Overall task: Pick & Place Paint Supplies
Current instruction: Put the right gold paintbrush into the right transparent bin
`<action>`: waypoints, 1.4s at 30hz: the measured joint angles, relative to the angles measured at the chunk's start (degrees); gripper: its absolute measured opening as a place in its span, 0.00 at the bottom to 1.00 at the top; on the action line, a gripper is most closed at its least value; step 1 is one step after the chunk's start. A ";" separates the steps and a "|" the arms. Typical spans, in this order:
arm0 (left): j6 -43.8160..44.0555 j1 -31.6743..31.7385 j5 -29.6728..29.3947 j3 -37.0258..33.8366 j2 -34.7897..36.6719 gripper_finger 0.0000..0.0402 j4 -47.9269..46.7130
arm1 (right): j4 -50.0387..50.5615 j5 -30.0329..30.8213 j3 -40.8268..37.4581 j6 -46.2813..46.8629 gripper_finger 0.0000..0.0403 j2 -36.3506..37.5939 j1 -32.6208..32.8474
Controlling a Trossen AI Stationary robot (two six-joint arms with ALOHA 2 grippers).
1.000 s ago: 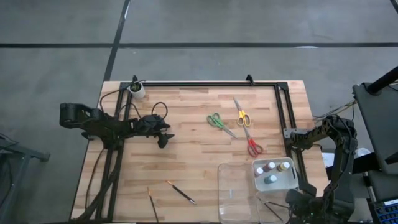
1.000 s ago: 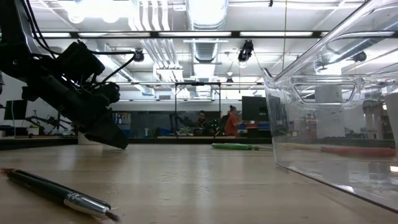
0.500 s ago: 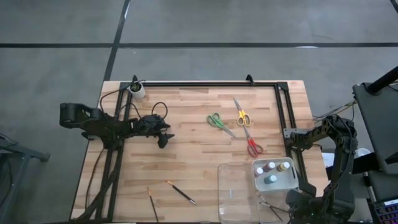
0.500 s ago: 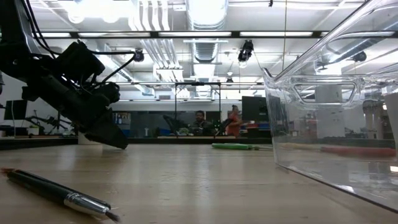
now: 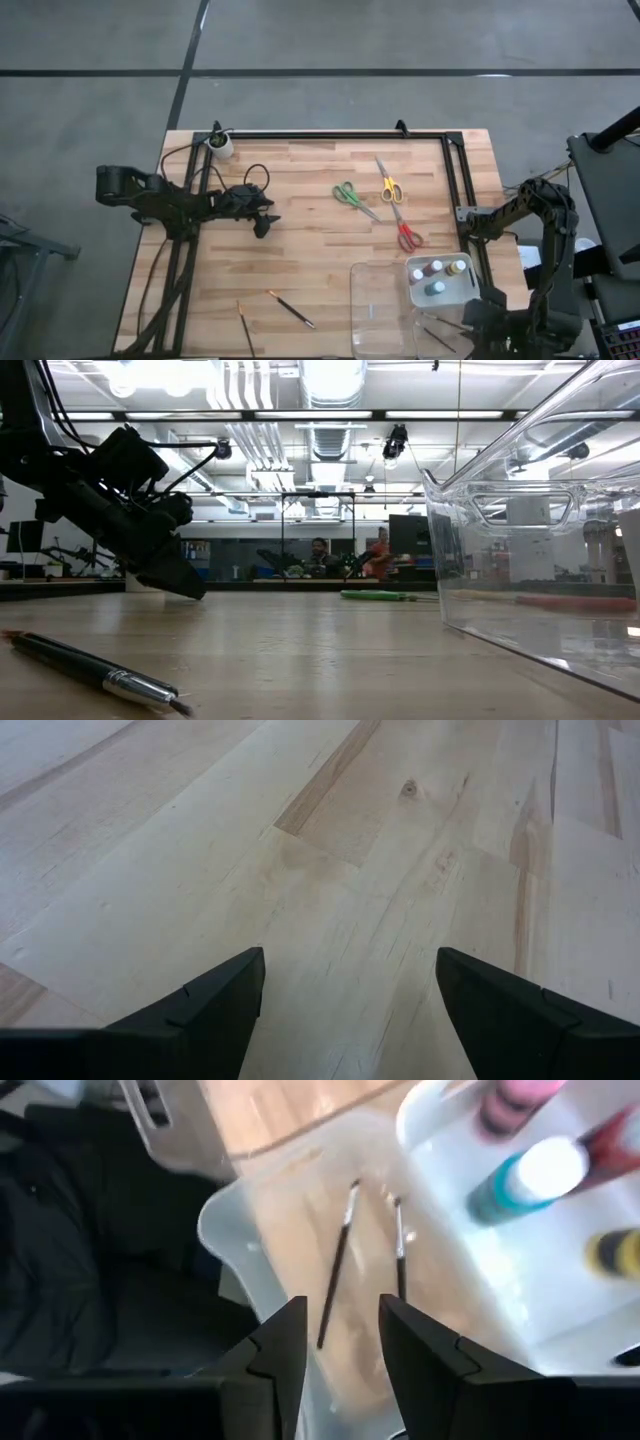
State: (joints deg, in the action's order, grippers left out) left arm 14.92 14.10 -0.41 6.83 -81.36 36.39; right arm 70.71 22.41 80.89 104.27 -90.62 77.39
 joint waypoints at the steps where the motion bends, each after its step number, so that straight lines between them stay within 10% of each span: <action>1: 0.00 -0.01 -0.01 0.00 0.01 0.76 0.02 | 1.62 0.82 0.40 -0.01 0.30 0.24 -0.13; 12: 0.00 0.00 0.01 0.00 0.02 0.76 0.00 | 14.11 7.28 2.05 -8.07 0.30 5.23 -7.45; 27: 0.00 -0.01 -0.02 0.00 0.02 0.76 0.00 | -2.14 10.24 -11.28 -52.25 0.30 25.20 -32.70; 42: 0.00 0.00 0.00 0.00 0.02 0.76 -0.01 | -20.20 -4.62 -20.10 -68.29 0.30 26.13 -57.05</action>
State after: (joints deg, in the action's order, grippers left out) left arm 14.92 14.11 -0.41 6.83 -81.34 36.38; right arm 50.50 17.79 60.80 35.98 -64.49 20.35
